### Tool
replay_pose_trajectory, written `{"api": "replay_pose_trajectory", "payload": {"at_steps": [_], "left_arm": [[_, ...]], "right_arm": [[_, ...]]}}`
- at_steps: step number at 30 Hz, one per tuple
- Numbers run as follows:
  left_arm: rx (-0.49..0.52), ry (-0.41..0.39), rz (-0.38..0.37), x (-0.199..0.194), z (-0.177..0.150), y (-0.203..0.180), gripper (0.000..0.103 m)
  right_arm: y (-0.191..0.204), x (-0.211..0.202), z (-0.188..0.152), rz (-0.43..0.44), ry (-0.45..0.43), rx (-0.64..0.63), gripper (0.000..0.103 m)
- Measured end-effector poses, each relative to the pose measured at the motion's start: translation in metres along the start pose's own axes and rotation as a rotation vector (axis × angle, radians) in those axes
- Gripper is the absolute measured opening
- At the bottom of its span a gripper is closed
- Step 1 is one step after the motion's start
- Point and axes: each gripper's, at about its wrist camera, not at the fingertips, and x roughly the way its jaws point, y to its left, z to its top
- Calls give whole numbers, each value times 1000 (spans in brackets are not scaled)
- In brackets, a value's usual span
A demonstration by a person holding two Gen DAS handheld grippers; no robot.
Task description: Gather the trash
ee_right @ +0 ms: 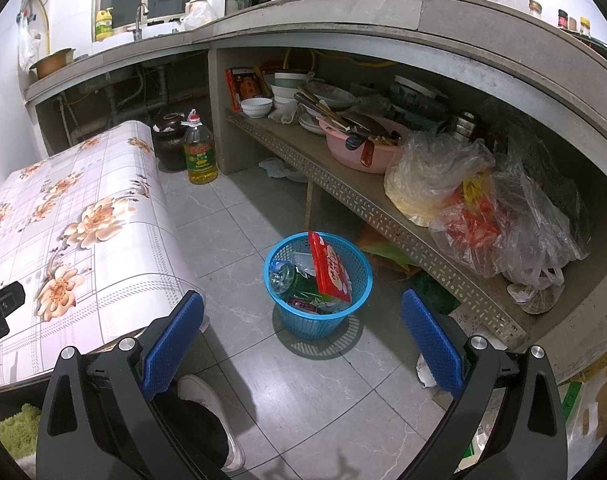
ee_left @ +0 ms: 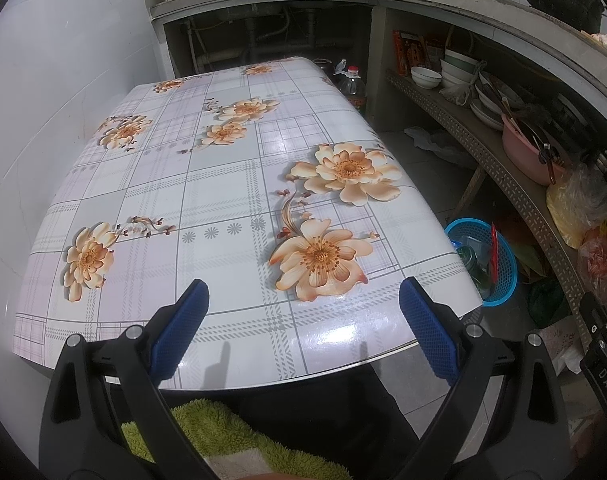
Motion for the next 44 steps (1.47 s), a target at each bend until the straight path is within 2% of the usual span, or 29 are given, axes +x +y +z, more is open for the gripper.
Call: {"api": "replay_pose_trajectory", "payload": {"at_steps": [44], "left_arm": [[1, -2, -3, -1, 2, 1, 92]], "right_arm": [[7, -2, 2, 7, -4, 0, 96]]}}
